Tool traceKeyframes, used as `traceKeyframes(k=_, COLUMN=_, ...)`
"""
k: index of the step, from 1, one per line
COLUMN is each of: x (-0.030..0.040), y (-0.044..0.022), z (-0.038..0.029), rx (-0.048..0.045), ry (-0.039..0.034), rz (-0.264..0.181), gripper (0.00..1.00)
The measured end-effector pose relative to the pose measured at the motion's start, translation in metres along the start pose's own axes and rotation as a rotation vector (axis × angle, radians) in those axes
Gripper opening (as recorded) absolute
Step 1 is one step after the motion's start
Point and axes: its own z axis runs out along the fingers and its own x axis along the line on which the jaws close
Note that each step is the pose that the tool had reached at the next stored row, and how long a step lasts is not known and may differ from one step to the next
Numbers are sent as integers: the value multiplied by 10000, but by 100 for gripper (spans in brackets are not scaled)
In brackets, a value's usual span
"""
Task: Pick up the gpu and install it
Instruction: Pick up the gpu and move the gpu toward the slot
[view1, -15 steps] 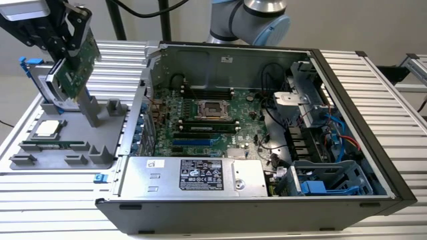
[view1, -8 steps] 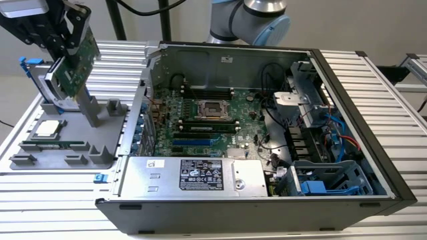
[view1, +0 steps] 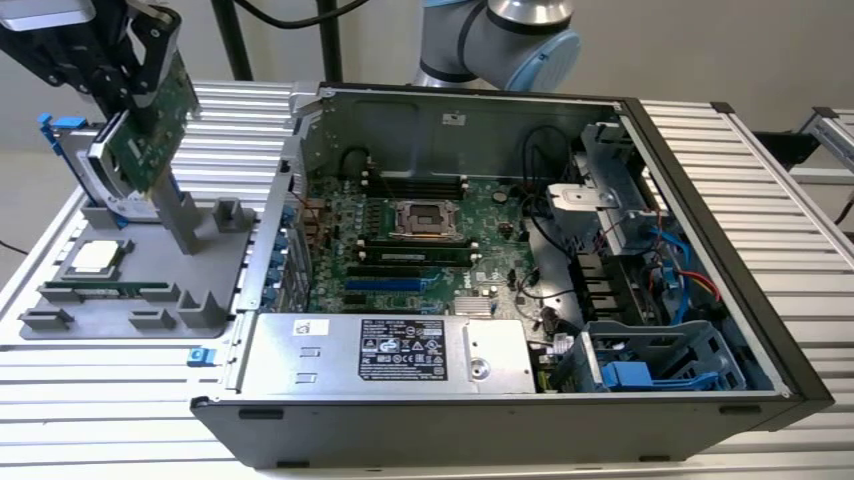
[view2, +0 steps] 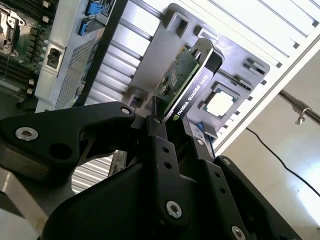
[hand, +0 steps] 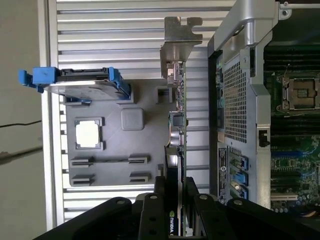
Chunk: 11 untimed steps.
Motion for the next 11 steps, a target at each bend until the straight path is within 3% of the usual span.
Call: traceKeyframes(k=11, x=-1, y=1, z=-30, rx=0, ry=0, rz=-1, gripper=0)
